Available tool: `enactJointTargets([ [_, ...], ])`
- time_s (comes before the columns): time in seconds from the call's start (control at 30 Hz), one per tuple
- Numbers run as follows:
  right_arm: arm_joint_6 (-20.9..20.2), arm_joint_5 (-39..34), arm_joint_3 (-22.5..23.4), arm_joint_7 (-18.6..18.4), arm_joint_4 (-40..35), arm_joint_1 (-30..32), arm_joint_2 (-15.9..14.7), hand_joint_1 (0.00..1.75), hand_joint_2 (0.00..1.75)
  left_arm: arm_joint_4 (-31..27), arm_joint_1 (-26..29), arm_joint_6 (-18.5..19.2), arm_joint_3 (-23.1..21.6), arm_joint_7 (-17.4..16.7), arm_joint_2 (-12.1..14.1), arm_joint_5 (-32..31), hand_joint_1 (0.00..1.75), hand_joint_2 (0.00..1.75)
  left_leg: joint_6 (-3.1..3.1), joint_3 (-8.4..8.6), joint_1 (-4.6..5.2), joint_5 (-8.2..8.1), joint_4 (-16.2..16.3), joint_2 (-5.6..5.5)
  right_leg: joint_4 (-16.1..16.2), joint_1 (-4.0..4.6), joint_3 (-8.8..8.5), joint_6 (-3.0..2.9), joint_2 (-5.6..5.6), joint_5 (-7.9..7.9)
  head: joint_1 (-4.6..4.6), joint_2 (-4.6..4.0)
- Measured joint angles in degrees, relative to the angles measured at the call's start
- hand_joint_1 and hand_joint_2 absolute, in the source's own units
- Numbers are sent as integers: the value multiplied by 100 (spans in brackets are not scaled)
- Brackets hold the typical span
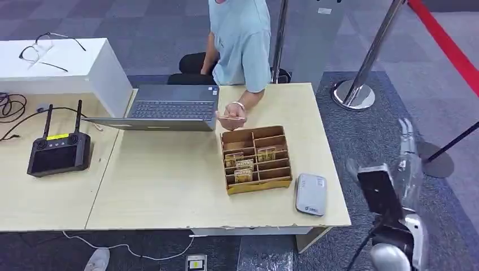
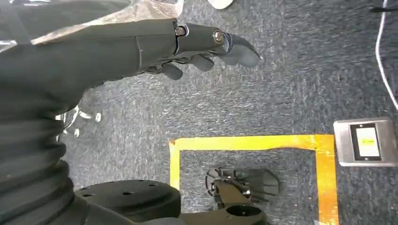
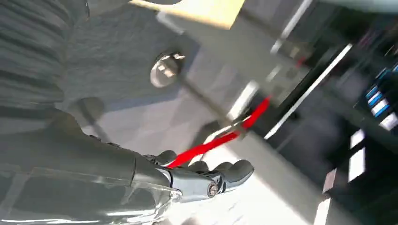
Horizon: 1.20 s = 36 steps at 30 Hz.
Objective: Pass the card to the sensor for recognition and then transmit it.
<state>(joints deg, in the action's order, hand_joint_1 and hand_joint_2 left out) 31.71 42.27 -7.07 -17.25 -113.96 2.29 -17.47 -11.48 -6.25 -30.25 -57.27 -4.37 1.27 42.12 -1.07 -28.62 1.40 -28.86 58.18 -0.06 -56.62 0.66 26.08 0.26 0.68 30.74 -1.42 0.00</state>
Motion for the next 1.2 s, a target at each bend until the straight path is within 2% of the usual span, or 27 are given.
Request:
enactJointTargets([
  [0.13, -856, 375, -748, -310, 50, -591, -360, 0, 175, 0, -18, 87, -114, 2, 13, -127, 0, 175, 0, 0, 0, 0, 0, 3, 0, 0, 3, 0, -1, 0, 2, 0],
  [0.17, -1057, 465, -941, -362, 79, -745, -434, 0, 0, -2, -19, 98, -135, -2, 15, -151, 0, 175, 0, -1, 0, 0, 0, -1, 0, 0, 3, 0, 0, 0, 0, 0],
  [0.27, -1399, 645, -1377, -470, 199, -1154, -564, 0, 0, 0, -20, 142, -212, -15, 35, -194, 0, 175, 0, -3, 0, -1, 0, 0, 0, 0, 7, 0, 0, 0, 2, 0],
  [0.43, -1569, 749, -1947, -515, 411, -1605, -690, 0, 0, 0, -22, 179, -302, -68, 48, -251, 0, 175, 0, -6, -1, -1, 0, -1, 0, 0, 10, 0, 1, 1, 2, 0],
  [0.47, -1571, 752, -2023, -522, 446, -1659, -706, 0, 175, 0, -22, 179, -317, -68, 50, -253, 0, 175, 0, -7, -1, -1, 0, -1, 0, 0, 10, 0, 1, 1, 2, 0],
  [0.67, -1578, 773, -2421, -575, 757, -2005, -767, 0, 175, 0, -27, 223, -415, -105, 70, -326, 0, 175, 0, -10, -1, -1, -2, 2, -1, 2, 13, -1, -2, 1, 4, 0],
  [0.83, -1403, 741, -2637, -539, 1141, -2404, -745, 0, 175, -2, -30, 225, -498, -105, 76, -380, 0, 175, 1, -9, -1, 0, 0, 1, -2, 1, 11, 0, 0, 0, 2, 0],
  [0.87, -1396, 738, -2668, -537, 1198, -2446, -738, 35, 175, -2, -31, 223, -507, -105, 76, -380, 0, 175, 1, -9, -1, 0, -1, 1, -1, 1, 11, 0, 0, 0, 0, 0],
  [0.93, -1392, 738, -2723, -535, 1305, -2501, -725, 38, 175, 0, -30, 223, -531, -105, 79, -380, 0, 175, 1, -11, -1, 0, 0, 0, -2, 1, 11, 0, 0, 1, 0, 0],
  [1.0, -1394, 667, -2768, -503, 1405, -2558, -712, 105, 175, 0, -30, 221, -535, -103, 83, -391, 0, 175, 0, -13, 0, -1, 0, 1, -1, 1, 12, 0, 0, 1, 2, 0],
  [1.03, -1390, 631, -2808, -463, 1487, -2612, -697, 131, 175, 0, -32, 218, -540, -103, 85, -400, 0, 175, 0, -12, 0, -1, 0, 1, -1, 1, 13, 0, -1, 1, 2, 0],
  [1.07, -1377, 603, -2845, -424, 1578, -2661, -673, 110, 175, -2, -35, 218, -544, -101, 85, -409, 0, 175, 0, -12, 0, -1, 0, 2, -1, 1, 13, 0, -1, 1, 2, 0],
  [1.2, -1178, 489, -2994, -264, 1936, -2866, -531, 101, 175, -2, -42, 197, -584, -68, 85, -428, 0, 175, 0, -12, 0, -1, 0, 0, -1, 1, 13, 0, 0, 1, 2, 0],
])
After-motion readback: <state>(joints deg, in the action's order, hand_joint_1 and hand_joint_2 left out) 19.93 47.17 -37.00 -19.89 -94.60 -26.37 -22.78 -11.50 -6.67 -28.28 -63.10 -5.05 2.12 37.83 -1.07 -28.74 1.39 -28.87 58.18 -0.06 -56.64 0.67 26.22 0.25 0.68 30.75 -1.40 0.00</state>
